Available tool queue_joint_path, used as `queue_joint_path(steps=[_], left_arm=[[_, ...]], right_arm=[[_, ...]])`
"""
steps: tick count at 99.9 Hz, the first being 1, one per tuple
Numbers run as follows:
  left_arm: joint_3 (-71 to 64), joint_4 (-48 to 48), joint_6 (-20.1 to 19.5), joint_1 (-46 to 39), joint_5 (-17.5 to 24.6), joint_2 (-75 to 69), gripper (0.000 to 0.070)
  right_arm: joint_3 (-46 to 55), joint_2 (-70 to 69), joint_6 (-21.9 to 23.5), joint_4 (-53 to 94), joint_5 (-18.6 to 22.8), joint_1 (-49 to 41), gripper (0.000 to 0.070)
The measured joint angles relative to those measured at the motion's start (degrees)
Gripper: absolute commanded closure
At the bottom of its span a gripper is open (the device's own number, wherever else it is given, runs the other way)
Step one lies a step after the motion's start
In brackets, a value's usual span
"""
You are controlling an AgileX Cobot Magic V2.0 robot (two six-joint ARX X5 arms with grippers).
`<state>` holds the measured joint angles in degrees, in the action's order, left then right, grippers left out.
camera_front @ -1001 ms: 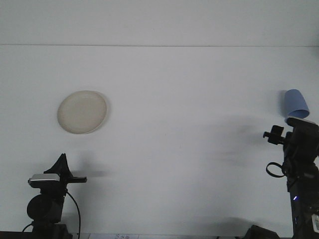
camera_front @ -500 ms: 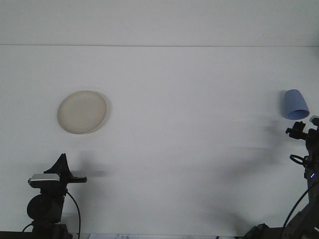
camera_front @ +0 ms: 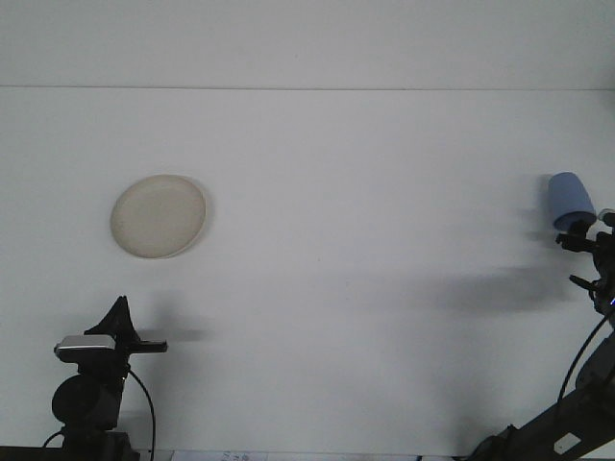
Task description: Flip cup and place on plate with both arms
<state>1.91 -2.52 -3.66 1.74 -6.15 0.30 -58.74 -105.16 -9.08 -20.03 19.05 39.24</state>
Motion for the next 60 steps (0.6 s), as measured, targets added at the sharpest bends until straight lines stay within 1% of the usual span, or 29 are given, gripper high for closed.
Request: queue_joint_path(steps=[14, 22, 25, 36, 50, 56, 60], left_arm=[[0.0, 0.0, 0.0, 0.0, 0.0, 0.0, 0.0684], [0.0, 0.0, 0.0, 0.0, 0.0, 0.0, 0.0684], [0.0, 0.0, 0.0, 0.0, 0.0, 0.0, 0.0684], [0.0, 0.0, 0.0, 0.0, 0.0, 0.0, 0.0684], [0.0, 0.0, 0.0, 0.0, 0.0, 0.0, 0.0684], [0.0, 0.0, 0.0, 0.0, 0.0, 0.0, 0.0684], [0.0, 0.0, 0.0, 0.0, 0.0, 0.0, 0.0684]], right_arm=[[-4.7, -4.6, -0.6, -0.5, 1.8, 0.0, 0.0224], [-7.0, -7.2, -1.0, -1.9, 1.9, 0.0, 0.0226], [-7.6, -8.2, -1.1, -2.8, 1.9, 0.0, 0.0236], [-8.5, -10.2, -1.2, -5.6, 3.0, 0.0, 0.0331], [-8.5, -11.6, -1.2, -10.8, 4.9, -0.2, 0.0417], [-8.5, -11.9, -1.2, -12.7, 5.2, -0.3, 0.0481], [-8.6, -12.0, -1.2, -13.4, 5.4, -0.6, 0.0544]])
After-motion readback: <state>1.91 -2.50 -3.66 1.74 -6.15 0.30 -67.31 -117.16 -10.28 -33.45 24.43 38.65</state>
